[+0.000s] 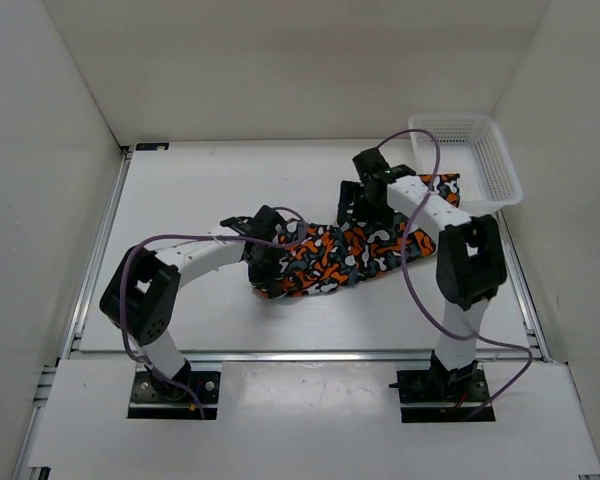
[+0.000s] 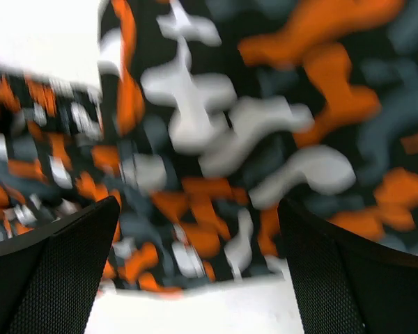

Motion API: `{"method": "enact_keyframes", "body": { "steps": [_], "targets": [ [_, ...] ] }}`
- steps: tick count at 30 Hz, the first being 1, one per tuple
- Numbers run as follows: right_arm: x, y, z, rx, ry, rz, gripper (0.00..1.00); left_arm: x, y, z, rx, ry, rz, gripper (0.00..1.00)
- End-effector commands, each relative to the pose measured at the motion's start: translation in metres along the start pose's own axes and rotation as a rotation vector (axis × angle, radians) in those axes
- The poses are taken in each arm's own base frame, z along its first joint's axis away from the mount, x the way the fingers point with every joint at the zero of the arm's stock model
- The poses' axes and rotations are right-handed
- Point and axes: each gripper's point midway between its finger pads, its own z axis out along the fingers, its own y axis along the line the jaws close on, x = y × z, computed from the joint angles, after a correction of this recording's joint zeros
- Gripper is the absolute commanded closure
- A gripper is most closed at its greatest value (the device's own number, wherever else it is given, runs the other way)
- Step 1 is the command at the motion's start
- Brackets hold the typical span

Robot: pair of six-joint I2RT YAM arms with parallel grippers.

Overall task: Fold and stack the shorts
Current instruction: Flatten the shorts out

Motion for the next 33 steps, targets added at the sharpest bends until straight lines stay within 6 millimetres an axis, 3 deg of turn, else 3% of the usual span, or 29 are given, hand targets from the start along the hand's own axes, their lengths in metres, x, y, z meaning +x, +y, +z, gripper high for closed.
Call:
{"method": "enact_keyframes", "body": {
  "steps": [1, 2, 4, 5, 6, 8, 10, 11, 13, 14, 16, 17, 18, 20, 21, 24, 25, 26, 27, 28, 29, 30, 31, 32, 33],
  "targets": [
    [-0.013, 0.018, 0.025, -0.03, 0.02, -0.008, 0.01, -0.015, -0.006, -0.007, 0.053, -0.052, -0.02, 0.9],
    [-0.014, 0.019, 0.033, -0.025, 0.03, 0.004, 0.03, -0.019, -0.004, -0.01, 0.058, -0.065, -0.032, 0.9],
    [-0.015, 0.027, 0.051, -0.043, 0.061, 0.013, 0.16, -0.033, -0.003, -0.027, 0.08, -0.114, -0.028, 0.9],
    [-0.017, 0.032, 0.055, -0.059, 0.069, 0.014, 0.27, -0.038, -0.004, -0.035, 0.09, -0.134, -0.034, 0.9],
    [-0.021, 0.038, 0.059, -0.079, 0.078, 0.014, 0.54, -0.046, -0.004, -0.044, 0.093, -0.163, -0.032, 0.9],
    [-0.024, 0.054, 0.057, -0.152, 0.101, 0.015, 0.79, -0.069, -0.008, -0.073, 0.104, -0.248, -0.011, 0.9],
    [-0.041, 0.079, 0.039, -0.216, 0.055, -0.007, 0.99, -0.089, -0.001, -0.092, 0.064, -0.311, 0.004, 0.9],
    [-0.05, 0.083, 0.028, -0.229, 0.031, -0.009, 0.99, -0.112, -0.001, -0.12, 0.06, -0.384, 0.019, 0.9],
    [-0.079, 0.112, -0.016, -0.32, -0.07, -0.035, 0.99, -0.125, 0.013, -0.151, -0.003, -0.423, 0.01, 0.9],
    [-0.092, 0.122, -0.044, -0.359, -0.13, -0.038, 0.99, -0.146, 0.011, -0.188, 0.008, -0.512, 0.011, 0.9],
    [-0.117, 0.138, -0.097, -0.447, -0.238, -0.053, 0.99, -0.155, 0.015, -0.225, 0.005, -0.565, 0.005, 0.9],
    [-0.123, 0.146, -0.118, -0.476, -0.276, -0.054, 0.99, -0.162, 0.016, -0.25, 0.018, -0.625, 0.006, 0.9],
    [-0.131, 0.148, -0.15, -0.509, -0.337, -0.059, 0.99, -0.169, 0.009, -0.291, 0.056, -0.728, 0.039, 0.9],
    [-0.139, 0.159, -0.206, -0.591, -0.437, -0.1, 0.99, -0.169, 0.003, -0.327, 0.1, -0.811, 0.065, 0.9],
    [-0.139, 0.165, -0.224, -0.62, -0.48, -0.123, 0.99, -0.164, -0.002, -0.355, 0.13, -0.877, 0.097, 0.9],
    [-0.133, 0.152, -0.248, -0.595, -0.56, -0.133, 0.99, -0.146, -0.016, -0.385, 0.226, -0.954, 0.189, 0.9],
    [-0.13, 0.145, -0.246, -0.566, -0.567, -0.121, 0.99, -0.139, -0.021, -0.385, 0.256, -0.962, 0.22, 0.9],
    [-0.113, 0.128, -0.233, -0.517, -0.537, -0.093, 0.99, -0.129, -0.03, -0.381, 0.306, -0.948, 0.254, 0.9],
    [-0.115, 0.116, -0.226, -0.463, -0.583, -0.067, 0.99, -0.119, -0.035, -0.355, 0.319, -0.887, 0.289, 0.9],
    [-0.106, 0.103, -0.234, -0.449, -0.611, -0.046, 0.99, -0.108, -0.041, -0.354, 0.358, -0.888, 0.317, 0.9],
    [-0.081, 0.08, -0.187, -0.363, -0.535, -0.032, 0.91, -0.095, -0.052, -0.339, 0.418, -0.826, 0.359, 0.88],
    [-0.072, 0.066, -0.174, -0.326, -0.529, -0.018, 0.48, -0.081, -0.063, -0.319, 0.457, -0.747, 0.389, 0.79],
    [-0.07, 0.049, -0.174, -0.306, -0.559, 0.007, 0.27, -0.066, -0.064, -0.284, 0.474, -0.646, 0.394, 0.62],
    [-0.058, 0.035, -0.159, -0.275, -0.525, 0.017, 0.15, -0.054, -0.068, -0.266, 0.49, -0.58, 0.401, 0.28],
    [-0.037, 0.017, -0.131, -0.225, -0.456, 0.027, 0.06, -0.048, -0.069, -0.249, 0.487, -0.532, 0.397, 0.19]
  ]
}}
